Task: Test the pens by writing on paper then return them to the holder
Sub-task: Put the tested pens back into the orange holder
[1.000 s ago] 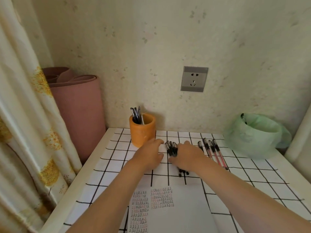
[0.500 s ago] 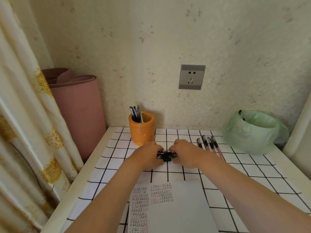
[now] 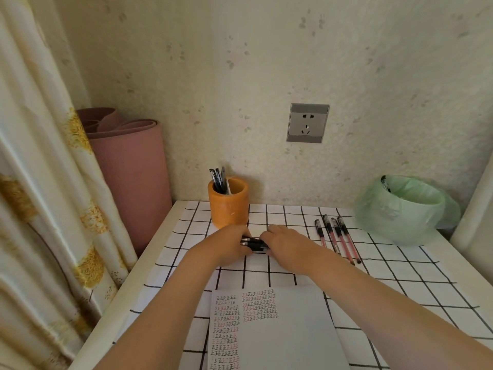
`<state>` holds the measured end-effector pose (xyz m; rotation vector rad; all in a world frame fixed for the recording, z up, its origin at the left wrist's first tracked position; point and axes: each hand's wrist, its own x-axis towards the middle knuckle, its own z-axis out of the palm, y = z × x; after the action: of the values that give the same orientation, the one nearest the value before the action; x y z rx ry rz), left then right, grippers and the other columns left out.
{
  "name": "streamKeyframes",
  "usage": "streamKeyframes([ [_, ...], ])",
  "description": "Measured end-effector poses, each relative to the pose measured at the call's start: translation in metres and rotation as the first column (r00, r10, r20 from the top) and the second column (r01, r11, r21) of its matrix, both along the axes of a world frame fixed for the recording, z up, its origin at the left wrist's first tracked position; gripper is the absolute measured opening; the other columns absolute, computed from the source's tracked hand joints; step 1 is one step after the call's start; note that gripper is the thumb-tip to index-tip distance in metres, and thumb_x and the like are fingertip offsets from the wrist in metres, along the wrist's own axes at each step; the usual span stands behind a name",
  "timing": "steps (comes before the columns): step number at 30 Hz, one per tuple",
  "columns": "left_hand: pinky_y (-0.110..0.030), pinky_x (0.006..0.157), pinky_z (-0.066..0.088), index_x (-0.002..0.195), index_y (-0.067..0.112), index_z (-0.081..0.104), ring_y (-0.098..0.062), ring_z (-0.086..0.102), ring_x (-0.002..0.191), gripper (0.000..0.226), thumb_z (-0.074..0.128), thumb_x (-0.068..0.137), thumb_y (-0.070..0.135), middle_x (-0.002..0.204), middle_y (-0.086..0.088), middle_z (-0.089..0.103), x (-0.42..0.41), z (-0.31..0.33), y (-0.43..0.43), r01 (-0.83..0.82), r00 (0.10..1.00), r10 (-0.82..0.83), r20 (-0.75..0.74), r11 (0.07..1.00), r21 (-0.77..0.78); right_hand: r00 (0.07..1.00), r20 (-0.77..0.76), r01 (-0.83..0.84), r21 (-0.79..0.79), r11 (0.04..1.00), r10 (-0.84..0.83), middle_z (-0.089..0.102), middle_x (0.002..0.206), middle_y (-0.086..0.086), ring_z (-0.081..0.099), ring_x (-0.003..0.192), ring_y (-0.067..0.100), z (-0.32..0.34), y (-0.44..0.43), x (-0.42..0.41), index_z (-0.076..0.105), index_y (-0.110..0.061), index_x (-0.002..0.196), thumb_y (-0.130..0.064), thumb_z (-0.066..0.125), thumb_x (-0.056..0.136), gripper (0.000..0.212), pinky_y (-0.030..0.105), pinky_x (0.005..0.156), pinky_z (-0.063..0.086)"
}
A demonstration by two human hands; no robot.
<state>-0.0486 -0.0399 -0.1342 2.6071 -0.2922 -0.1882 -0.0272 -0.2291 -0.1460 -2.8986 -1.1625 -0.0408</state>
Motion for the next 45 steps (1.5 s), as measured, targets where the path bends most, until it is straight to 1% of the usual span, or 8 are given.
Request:
streamKeyframes([
  [7, -0.013, 0.073, 0.050, 0.111, 0.029, 0.063, -0.008, 0.063, 0.092, 0.029, 0.074, 0.087, 0.017, 0.110, 0.004, 0.064, 0.000, 0.039, 0.008, -0.073, 0.979, 0.156, 0.128, 0.864, -0.498, 0.905, -0.426, 0.231, 0.447, 0.864, -0.022, 0.061, 0.101, 0.001, 0.059, 0.090, 0.017, 0.022, 0.009, 0.002, 0.051, -0.022, 0.113, -0.026, 0.046, 0.103, 0.011, 0.032, 0.076, 0.048],
  [11, -0.007, 0.070, 0.047, 0.119, 0.031, 0.061, -0.005, 0.058, 0.084, 0.032, 0.070, 0.091, 0.018, 0.126, -0.006, 0.053, 0.001, 0.050, 0.001, -0.063, 0.956, 0.232, 0.180, 0.762, -0.645, 0.790, -0.602, 0.361, 0.608, 0.707, 0.115, 0.066, 0.101, -0.006, 0.061, 0.081, -0.011, 0.027, 0.022, -0.004, 0.051, -0.026, 0.117, -0.018, 0.043, 0.105, 0.017, 0.005, 0.066, 0.043],
  [15, -0.016, 0.076, 0.052, 0.133, 0.036, 0.055, -0.013, 0.061, 0.082, 0.043, 0.064, 0.095, 0.015, 0.126, -0.013, 0.051, -0.004, 0.046, 0.002, 0.029, 0.968, 0.134, 0.212, 0.781, -0.623, 0.754, -0.643, 0.387, 0.604, 0.697, 0.138, 0.067, 0.109, -0.004, 0.062, 0.097, 0.000, 0.024, 0.023, -0.010, 0.053, -0.023, 0.123, -0.015, 0.044, 0.104, 0.023, 0.008, 0.078, 0.045],
  [20, -0.021, 0.073, 0.055, 0.131, 0.033, 0.060, -0.004, 0.064, 0.069, 0.036, 0.060, 0.098, 0.019, 0.082, 0.004, 0.066, -0.006, 0.045, 0.001, 0.071, 0.969, 0.069, 0.237, 0.842, -0.534, 0.739, -0.653, 0.402, 0.626, 0.668, 0.167, 0.066, 0.120, -0.006, 0.062, 0.113, 0.005, 0.027, 0.021, -0.005, 0.050, -0.022, 0.129, -0.014, 0.050, 0.101, 0.029, 0.027, 0.102, 0.046],
  [28, -0.009, 0.068, 0.049, 0.129, 0.025, 0.064, 0.003, 0.061, 0.065, 0.034, 0.063, 0.096, 0.017, 0.084, 0.004, 0.067, -0.008, 0.045, -0.004, 0.051, 0.954, 0.122, 0.274, 0.835, -0.548, 0.850, -0.527, 0.307, 0.534, 0.788, 0.026, 0.065, 0.119, -0.001, 0.060, 0.110, 0.014, 0.027, 0.022, -0.003, 0.056, -0.024, 0.122, -0.024, 0.051, 0.102, 0.021, 0.037, 0.099, 0.048],
  [35, -0.014, 0.064, 0.052, 0.126, 0.025, 0.066, -0.003, 0.062, 0.066, 0.031, 0.062, 0.097, 0.016, 0.090, -0.012, 0.067, -0.006, 0.047, 0.000, 0.031, 0.966, 0.124, 0.228, 0.816, -0.577, 0.819, -0.571, 0.384, 0.624, 0.681, 0.062, 0.069, 0.106, -0.004, 0.063, 0.104, 0.007, 0.025, 0.034, -0.011, 0.056, -0.016, 0.119, -0.013, 0.048, 0.102, 0.019, 0.027, 0.095, 0.047],
  [40, -0.015, 0.073, 0.051, 0.134, 0.027, 0.060, -0.009, 0.064, 0.079, 0.038, 0.064, 0.096, 0.021, 0.105, -0.003, 0.066, -0.002, 0.049, 0.004, 0.022, 0.972, 0.118, 0.202, 0.814, -0.580, 0.808, -0.587, 0.408, 0.607, 0.682, 0.039, 0.068, 0.097, 0.004, 0.063, 0.085, 0.009, 0.026, 0.036, -0.010, 0.055, -0.009, 0.116, -0.009, 0.043, 0.103, 0.017, 0.013, 0.072, 0.046],
  [45, -0.028, 0.089, 0.049, 0.130, 0.029, 0.059, -0.008, 0.057, 0.092, 0.032, 0.056, 0.099, 0.027, 0.104, 0.014, 0.058, 0.012, 0.056, 0.031, -0.126, 0.857, 0.418, 0.301, 0.737, -0.664, 0.788, -0.615, 0.481, 0.645, 0.594, 0.030, 0.072, 0.094, 0.004, 0.065, 0.081, 0.007, 0.038, 0.038, -0.005, 0.058, -0.005, 0.117, -0.010, 0.043, 0.103, 0.021, 0.020, 0.071, 0.050],
])
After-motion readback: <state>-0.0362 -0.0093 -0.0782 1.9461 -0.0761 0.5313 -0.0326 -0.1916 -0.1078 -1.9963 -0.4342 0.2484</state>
